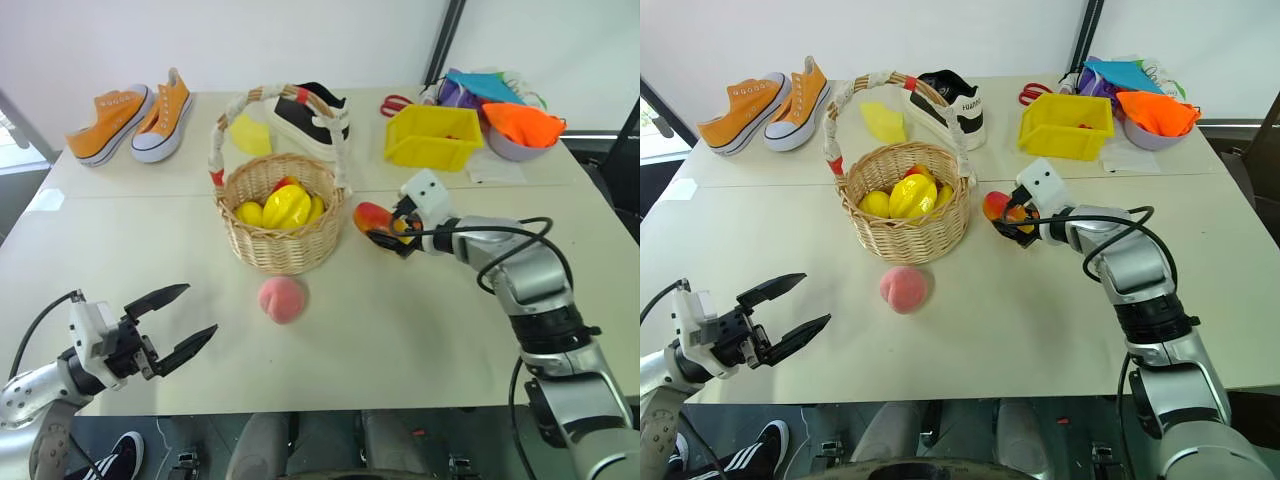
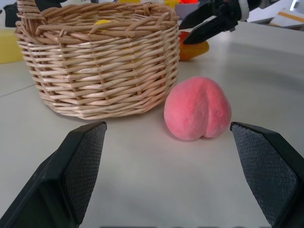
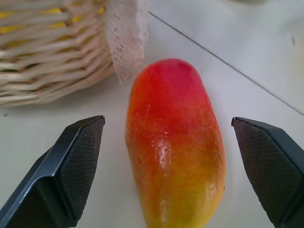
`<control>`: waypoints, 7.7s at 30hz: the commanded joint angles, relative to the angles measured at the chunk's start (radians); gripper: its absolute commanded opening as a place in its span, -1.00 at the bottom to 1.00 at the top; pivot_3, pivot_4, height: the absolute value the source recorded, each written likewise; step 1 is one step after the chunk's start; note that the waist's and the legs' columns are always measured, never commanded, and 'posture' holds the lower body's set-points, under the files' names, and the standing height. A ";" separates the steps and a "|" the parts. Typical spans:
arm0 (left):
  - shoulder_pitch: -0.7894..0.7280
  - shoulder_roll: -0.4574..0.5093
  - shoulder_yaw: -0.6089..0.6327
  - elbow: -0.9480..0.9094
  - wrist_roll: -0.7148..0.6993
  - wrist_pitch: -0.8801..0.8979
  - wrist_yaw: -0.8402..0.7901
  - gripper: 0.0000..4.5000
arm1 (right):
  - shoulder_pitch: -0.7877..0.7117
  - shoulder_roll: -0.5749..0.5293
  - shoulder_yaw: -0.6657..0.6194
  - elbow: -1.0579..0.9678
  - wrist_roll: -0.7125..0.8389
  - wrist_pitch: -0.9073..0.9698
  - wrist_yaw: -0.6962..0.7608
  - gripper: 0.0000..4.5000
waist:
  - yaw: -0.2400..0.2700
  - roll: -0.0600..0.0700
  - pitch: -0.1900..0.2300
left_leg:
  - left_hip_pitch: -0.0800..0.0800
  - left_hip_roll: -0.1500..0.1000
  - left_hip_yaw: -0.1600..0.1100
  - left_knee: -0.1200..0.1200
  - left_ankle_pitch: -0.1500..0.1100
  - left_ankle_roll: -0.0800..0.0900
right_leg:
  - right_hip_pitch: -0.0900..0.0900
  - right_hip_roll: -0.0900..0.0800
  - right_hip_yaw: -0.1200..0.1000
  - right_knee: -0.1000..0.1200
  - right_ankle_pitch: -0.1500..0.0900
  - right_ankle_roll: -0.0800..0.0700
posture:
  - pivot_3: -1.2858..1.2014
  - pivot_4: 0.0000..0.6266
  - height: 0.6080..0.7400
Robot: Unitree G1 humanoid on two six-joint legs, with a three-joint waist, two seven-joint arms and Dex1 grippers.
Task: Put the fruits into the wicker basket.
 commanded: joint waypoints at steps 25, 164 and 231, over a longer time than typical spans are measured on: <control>-0.068 -0.016 0.000 0.032 0.008 -0.036 0.043 1.00 | 0.019 -0.142 -0.274 -0.485 0.458 0.225 0.264 0.22 | -0.010 0.001 0.001 | -0.003 0.002 0.000 0.000 0.000 0.001 | 0.001 0.001 0.000 -0.002 0.001 -0.001 | 0.03 -0.52 1.00; -0.197 0.038 0.188 -0.041 -0.148 0.216 0.133 0.99 | -0.067 0.373 -0.139 0.053 0.092 -0.484 -0.171 1.00 | 0.002 0.000 0.001 | -0.001 0.005 0.002 0.003 0.002 -0.003 | -0.002 0.005 -0.001 0.001 0.008 0.005 | 0.03 -0.52 1.00; -0.573 -0.118 -0.172 0.312 0.065 0.061 0.146 1.00 | 0.661 0.124 -0.655 -0.438 0.273 -0.755 -0.237 0.98 | -0.007 0.003 0.002 | 0.003 0.008 0.004 0.002 0.003 -0.003 | 0.004 0.009 0.001 0.005 0.009 0.005 | 0.03 -0.52 1.00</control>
